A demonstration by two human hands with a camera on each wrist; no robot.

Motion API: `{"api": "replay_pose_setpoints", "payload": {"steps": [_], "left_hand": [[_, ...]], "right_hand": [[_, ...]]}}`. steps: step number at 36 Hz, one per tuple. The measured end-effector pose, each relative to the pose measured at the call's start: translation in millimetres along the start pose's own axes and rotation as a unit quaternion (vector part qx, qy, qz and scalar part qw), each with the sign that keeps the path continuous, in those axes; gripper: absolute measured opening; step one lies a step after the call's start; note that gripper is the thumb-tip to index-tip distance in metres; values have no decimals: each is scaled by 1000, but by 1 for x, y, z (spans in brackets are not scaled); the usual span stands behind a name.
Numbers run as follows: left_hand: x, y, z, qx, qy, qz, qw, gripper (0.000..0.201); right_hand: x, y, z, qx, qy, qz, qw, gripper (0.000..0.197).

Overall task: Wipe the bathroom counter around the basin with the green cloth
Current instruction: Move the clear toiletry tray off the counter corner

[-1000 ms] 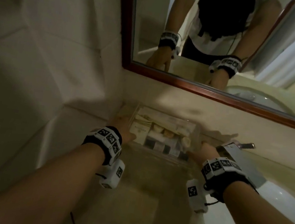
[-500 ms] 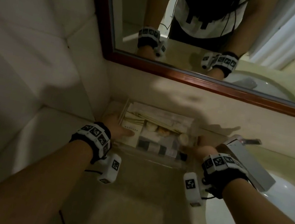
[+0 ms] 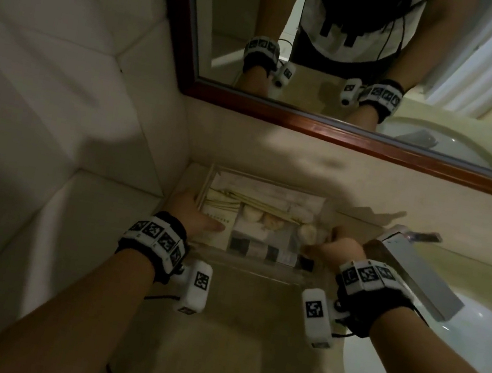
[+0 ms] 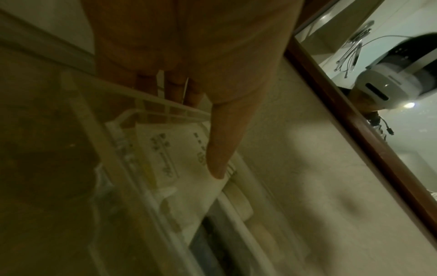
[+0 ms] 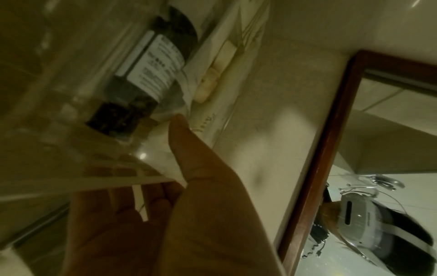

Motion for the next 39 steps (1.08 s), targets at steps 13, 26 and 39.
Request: {"api": "replay_pose_setpoints", "payload": {"steps": [13,26,39], "left_hand": [[9,-55,23,9,-103,-43,994,78],[24,-130,69,55,-126,-84,987,71],[40,-193,149,173,-188,-199,946,75]], "right_hand": [[14,-38,15,77,-6,-25,997,54],[-5,-83,31,122,-61,22,990,59],[-66,-117,94,201,-140,72,967,56]]}}
Point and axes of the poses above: each hand's wrist, its own y-axis towards the middle knuckle, its own x-axis out of the back of the hand, z = x × y, the point moved 3 cm from there along y, towards the middle knuckle, and after that the axes turned 4 degrees about y, right-handed, at the moved point
